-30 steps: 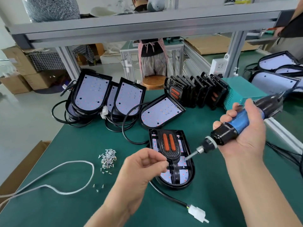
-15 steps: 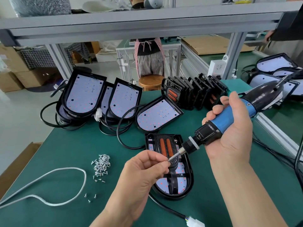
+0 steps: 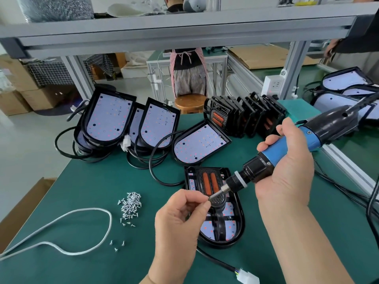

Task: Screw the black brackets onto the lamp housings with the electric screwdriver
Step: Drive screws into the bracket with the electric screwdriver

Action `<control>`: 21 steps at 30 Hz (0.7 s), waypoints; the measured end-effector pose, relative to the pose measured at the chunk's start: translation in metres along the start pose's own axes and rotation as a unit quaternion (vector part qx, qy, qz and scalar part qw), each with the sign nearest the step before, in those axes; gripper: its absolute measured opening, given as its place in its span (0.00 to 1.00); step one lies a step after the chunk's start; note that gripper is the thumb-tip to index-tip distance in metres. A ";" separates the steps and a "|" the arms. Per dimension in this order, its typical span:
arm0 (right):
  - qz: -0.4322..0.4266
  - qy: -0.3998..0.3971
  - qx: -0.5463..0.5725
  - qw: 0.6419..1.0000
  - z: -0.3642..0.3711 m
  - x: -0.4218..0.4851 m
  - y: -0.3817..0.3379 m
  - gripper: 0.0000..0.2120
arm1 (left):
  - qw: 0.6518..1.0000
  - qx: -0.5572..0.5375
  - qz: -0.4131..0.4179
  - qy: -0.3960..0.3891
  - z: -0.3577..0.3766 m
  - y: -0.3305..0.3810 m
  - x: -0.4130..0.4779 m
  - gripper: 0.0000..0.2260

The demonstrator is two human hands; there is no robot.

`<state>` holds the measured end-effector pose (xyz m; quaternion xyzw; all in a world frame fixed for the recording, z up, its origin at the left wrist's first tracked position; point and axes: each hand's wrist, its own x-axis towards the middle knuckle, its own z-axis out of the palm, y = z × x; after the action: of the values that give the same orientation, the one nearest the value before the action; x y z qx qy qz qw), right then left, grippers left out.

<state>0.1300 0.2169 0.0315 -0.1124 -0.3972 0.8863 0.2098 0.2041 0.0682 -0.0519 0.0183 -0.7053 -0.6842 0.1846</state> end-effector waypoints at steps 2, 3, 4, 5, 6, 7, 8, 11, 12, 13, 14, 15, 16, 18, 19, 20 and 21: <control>-0.018 -0.012 -0.016 1.000 -0.002 -0.005 0.002 0.10 | 0.998 0.030 0.047 0.012 0.002 -0.001 -0.002 0.13; -0.026 -0.013 -0.018 0.999 -0.003 -0.007 0.002 0.10 | 0.997 0.042 0.064 0.019 0.003 -0.002 -0.002 0.14; -0.034 -0.017 -0.022 0.999 -0.003 -0.009 0.003 0.10 | 0.996 0.050 0.076 0.024 0.003 -0.004 -0.002 0.15; -0.039 -0.021 -0.027 0.999 -0.004 -0.010 0.004 0.10 | 0.995 0.057 0.084 0.023 0.003 -0.005 -0.002 0.17; -0.039 -0.024 -0.029 0.999 -0.003 -0.009 0.005 0.10 | 0.994 0.066 0.089 0.016 0.001 -0.007 -0.002 0.19; -0.033 -0.023 -0.028 0.999 -0.004 -0.009 0.007 0.11 | 0.993 0.077 0.093 0.006 0.000 -0.008 -0.002 0.21; -0.023 -0.018 -0.023 0.999 -0.004 -0.008 0.008 0.11 | 0.991 0.091 0.094 -0.005 -0.002 -0.009 -0.001 0.22; 0.001 0.010 0.017 1.000 -0.003 -0.003 0.014 0.10 | 0.985 0.142 0.097 -0.024 -0.010 -0.009 0.000 0.21; 0.000 0.012 0.017 1.000 -0.003 -0.001 0.015 0.10 | 0.984 0.148 0.098 -0.020 -0.014 -0.008 0.001 0.19; -0.005 0.010 0.010 1.000 -0.003 0.001 0.017 0.09 | 0.985 0.143 0.093 -0.008 -0.017 -0.009 0.003 0.16; -0.012 0.004 0.003 1.000 -0.002 0.002 0.018 0.09 | 0.988 0.132 0.074 0.012 -0.021 -0.009 0.006 0.12; -0.020 -0.007 -0.006 1.000 -0.003 0.001 0.019 0.09 | 0.990 0.128 0.044 0.038 -0.024 -0.011 0.011 0.08; -0.030 -0.020 -0.016 0.999 -0.002 0.001 0.021 0.09 | 0.988 0.145 0.007 0.061 -0.026 -0.014 0.018 0.06; -0.050 -0.047 -0.039 0.997 -0.001 -0.002 0.025 0.10 | 0.966 0.236 -0.078 0.063 -0.029 -0.021 0.034 0.08; -0.057 -0.062 -0.050 0.995 0.000 -0.004 0.027 0.10 | 0.953 0.276 -0.117 0.042 -0.029 -0.026 0.041 0.13; -0.064 -0.077 -0.060 0.993 0.002 -0.006 0.029 0.10 | 0.943 0.297 -0.149 0.017 -0.027 -0.028 0.047 0.17; -0.070 -0.091 -0.068 0.991 0.003 -0.008 0.031 0.10 | 0.938 0.305 -0.167 -0.003 -0.024 -0.031 0.051 0.19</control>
<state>0.1273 0.1921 0.0105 -0.0170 -0.4812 0.8467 0.2263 0.1560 0.0291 -0.0696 0.1892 -0.8675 -0.4571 0.0510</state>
